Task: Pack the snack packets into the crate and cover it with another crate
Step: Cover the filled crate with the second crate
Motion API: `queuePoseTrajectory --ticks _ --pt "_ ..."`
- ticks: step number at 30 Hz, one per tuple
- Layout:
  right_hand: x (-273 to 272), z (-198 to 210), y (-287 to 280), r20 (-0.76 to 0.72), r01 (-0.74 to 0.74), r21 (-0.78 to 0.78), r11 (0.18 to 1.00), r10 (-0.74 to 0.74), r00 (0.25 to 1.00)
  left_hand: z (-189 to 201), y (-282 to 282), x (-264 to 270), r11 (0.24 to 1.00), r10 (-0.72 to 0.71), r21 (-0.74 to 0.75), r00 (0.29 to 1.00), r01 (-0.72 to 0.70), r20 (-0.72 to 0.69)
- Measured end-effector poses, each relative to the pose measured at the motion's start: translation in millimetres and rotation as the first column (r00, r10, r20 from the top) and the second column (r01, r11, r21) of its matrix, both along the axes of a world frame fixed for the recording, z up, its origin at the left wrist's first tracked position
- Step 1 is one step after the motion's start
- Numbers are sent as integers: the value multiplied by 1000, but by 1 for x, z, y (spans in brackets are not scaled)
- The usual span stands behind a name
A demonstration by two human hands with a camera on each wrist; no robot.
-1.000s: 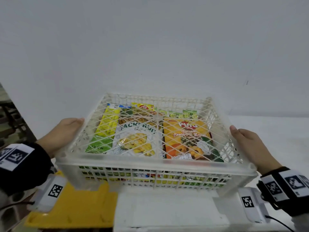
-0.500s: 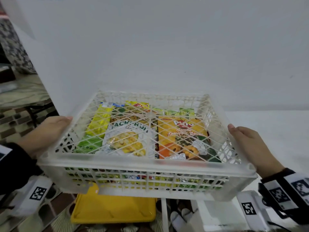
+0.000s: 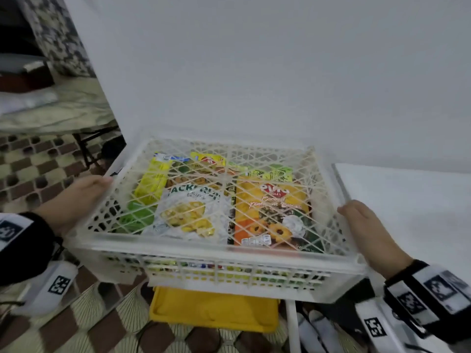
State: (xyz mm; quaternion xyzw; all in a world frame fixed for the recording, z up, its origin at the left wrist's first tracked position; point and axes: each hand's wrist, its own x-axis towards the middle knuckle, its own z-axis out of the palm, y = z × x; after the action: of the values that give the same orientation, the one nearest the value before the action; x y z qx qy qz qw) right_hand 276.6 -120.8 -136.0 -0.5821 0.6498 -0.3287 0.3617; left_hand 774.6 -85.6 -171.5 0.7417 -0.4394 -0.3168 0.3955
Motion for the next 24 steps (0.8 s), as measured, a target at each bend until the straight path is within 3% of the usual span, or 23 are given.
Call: queuePoseTrajectory --ticks 6,13,17,24 --pt "42 -76 -33 212 -32 291 956 -32 977 -58 -3 8 978 128 189 969 -89 -211" --pt "62 -212 -48 231 32 502 864 -170 958 -182 -17 32 917 192 392 941 -71 -280" --pt "63 -286 -53 152 103 557 824 -222 963 -249 -26 32 866 191 500 912 18 -363" --pt "41 -407 -60 4 193 659 727 -261 965 -356 -35 15 783 261 622 891 31 -372"
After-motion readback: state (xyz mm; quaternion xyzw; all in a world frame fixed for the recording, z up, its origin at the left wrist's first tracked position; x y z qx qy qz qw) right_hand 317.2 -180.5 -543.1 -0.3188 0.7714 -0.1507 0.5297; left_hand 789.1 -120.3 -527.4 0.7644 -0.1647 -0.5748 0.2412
